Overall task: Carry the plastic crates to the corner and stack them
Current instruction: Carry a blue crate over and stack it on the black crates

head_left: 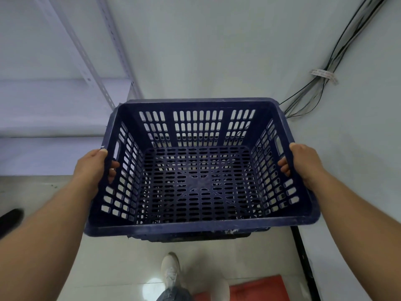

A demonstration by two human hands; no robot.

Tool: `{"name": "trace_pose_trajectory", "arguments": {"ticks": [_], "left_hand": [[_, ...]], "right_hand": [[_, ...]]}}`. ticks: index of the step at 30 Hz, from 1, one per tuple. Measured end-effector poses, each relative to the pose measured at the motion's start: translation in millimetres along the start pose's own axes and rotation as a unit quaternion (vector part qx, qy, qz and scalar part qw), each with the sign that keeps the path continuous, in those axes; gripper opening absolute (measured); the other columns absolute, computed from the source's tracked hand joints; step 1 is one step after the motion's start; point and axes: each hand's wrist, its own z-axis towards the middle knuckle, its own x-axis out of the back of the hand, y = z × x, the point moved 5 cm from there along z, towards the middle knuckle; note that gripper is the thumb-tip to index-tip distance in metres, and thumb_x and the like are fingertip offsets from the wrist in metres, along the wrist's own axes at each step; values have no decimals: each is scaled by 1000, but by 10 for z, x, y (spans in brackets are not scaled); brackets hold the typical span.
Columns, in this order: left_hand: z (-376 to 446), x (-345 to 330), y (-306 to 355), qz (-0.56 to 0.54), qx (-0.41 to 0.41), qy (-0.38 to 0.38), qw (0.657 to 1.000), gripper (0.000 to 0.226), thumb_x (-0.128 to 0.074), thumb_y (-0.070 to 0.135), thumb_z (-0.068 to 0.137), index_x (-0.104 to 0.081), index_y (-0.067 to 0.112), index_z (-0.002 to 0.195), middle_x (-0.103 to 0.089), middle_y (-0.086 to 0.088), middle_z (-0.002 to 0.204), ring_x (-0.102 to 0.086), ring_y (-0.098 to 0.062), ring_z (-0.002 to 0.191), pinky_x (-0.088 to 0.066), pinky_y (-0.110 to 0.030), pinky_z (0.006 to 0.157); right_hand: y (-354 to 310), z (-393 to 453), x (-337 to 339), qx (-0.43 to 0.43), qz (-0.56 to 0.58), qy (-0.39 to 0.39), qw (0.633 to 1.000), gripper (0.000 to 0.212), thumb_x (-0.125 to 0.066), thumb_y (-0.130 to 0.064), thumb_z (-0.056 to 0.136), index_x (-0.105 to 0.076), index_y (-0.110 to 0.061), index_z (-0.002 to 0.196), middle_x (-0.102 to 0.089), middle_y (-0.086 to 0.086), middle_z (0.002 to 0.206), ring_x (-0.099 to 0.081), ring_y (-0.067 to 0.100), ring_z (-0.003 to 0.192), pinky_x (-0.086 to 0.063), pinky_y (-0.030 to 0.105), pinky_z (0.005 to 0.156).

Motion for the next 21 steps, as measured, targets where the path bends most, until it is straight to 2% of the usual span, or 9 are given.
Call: {"name": "trace_pose_trajectory", "arguments": {"ticks": [4, 7, 9, 12, 14, 16, 18, 21], "left_hand": [[-62, 9, 14, 11, 5, -6, 1000, 27, -36, 27, 99, -54, 10, 110, -61, -12, 83, -52, -21, 63, -45, -31, 57], [-62, 24, 30, 41, 14, -10, 999, 30, -35, 28, 99, -54, 7, 109, -62, -14, 86, -56, -24, 68, -48, -36, 61], [-56, 58, 62, 113, 3, 12, 994, 35, -34, 28, 96, -57, 4, 108, -64, -19, 96, -60, -33, 82, -50, -44, 74], [-133, 71, 164, 195, -27, 51, 979, 43, -38, 25, 93, -49, 7, 131, -57, -23, 125, -57, -41, 106, -47, -48, 92], [-286, 64, 278, 225, -59, 88, 968, 49, -42, 24, 93, -39, 10, 141, -46, -23, 138, -50, -42, 118, -43, -49, 98], [-458, 6, 413, 234, -132, 110, 957, 46, -44, 22, 94, -43, 7, 138, -46, -22, 138, -48, -38, 119, -39, -47, 97], [-655, -119, 510, 193, -201, 77, 957, 40, -45, 22, 94, -50, 6, 131, -56, -13, 127, -52, -28, 111, -40, -40, 91], [-895, -269, 435, 149, -192, -7, 970, 39, -48, 30, 93, -54, 15, 128, -59, 1, 116, -55, -18, 108, -41, -33, 97]], "right_hand": [[22, 0, -6, 4, -35, 17, 999, 42, -29, -24, 96, -55, 3, 115, -63, 23, 79, -55, 30, 58, -47, 32, 52], [-45, -11, 1, 48, -137, 54, 988, 46, -25, -26, 96, -57, 5, 107, -63, 26, 99, -61, 38, 84, -49, 41, 74], [-91, -69, 17, 62, -202, 76, 974, 42, -26, -23, 99, -53, 6, 114, -57, 28, 115, -56, 40, 102, -41, 38, 78], [-182, -195, 18, 73, -253, 100, 959, 38, -35, -23, 97, -46, 1, 125, -50, 26, 124, -50, 41, 111, -42, 44, 88], [-266, -282, -8, 119, -301, 123, 938, 40, -41, -23, 94, -45, 0, 127, -46, 24, 126, -45, 40, 115, -41, 47, 93], [-336, -376, -38, 166, -335, 148, 916, 42, -45, -22, 92, -46, -1, 128, -46, 23, 126, -43, 39, 116, -41, 48, 95], [-377, -468, -54, 199, -321, 150, 914, 40, -46, -23, 90, -52, -2, 123, -49, 21, 123, -46, 38, 113, -44, 47, 94], [-368, -657, -38, 228, -259, 146, 927, 27, -45, -24, 87, -62, -5, 94, -57, 16, 101, -55, 37, 99, -50, 45, 82]]}}
